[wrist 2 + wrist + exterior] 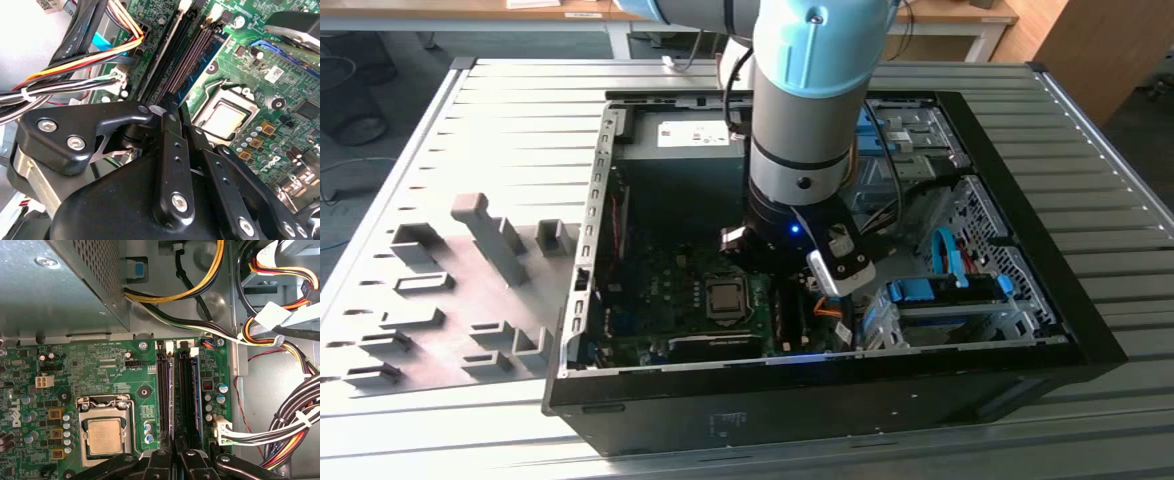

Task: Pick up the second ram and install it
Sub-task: 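Insert the second ram into the second slot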

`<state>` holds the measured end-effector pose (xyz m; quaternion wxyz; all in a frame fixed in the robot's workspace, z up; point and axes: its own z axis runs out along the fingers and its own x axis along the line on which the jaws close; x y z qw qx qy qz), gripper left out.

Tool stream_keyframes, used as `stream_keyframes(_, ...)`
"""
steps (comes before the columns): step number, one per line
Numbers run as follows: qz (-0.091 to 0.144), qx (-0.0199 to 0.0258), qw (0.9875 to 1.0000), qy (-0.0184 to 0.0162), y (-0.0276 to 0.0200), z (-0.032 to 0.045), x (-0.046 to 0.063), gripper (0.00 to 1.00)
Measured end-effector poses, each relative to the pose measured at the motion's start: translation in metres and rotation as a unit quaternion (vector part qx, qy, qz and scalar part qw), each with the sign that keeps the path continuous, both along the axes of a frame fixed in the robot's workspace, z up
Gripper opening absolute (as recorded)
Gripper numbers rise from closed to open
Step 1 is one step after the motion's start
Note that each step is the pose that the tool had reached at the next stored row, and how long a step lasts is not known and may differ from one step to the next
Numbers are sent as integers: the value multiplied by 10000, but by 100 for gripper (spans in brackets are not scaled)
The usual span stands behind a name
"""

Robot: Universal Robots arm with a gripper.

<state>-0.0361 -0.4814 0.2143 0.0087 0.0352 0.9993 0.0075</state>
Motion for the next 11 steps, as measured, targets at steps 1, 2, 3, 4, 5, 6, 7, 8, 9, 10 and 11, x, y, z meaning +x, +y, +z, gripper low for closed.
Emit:
stream_keyframes(1, -1, -3, 10000, 0, 0, -2, 0, 14)
stream_keyframes(2, -2, -5, 10000, 0, 0, -5, 1, 14)
stream_keyframes(3, -2, -11, 10000, 0, 0, -8, 1, 14)
stream_keyframes(4, -2, -19, 10000, 0, 0, -10, 1, 14)
stream_keyframes(5, -2, -23, 10000, 1, -1, -13, 1, 14)
stream_keyframes(6, -2, -26, 10000, 1, -1, -16, 1, 14)
stream_keyframes(7, -2, -28, 10000, 1, -1, -18, 1, 14)
stream_keyframes(8, -2, -24, 10000, -1, 1, -26, 1, 14)
stream_keyframes(9, -2, -24, 10000, -1, 3, -30, 2, 14)
stream_keyframes(10, -2, -26, 10000, -1, 6, -32, 3, 14)
stream_keyframes(11, -2, -27, 10000, 0, 10, -33, 4, 14)
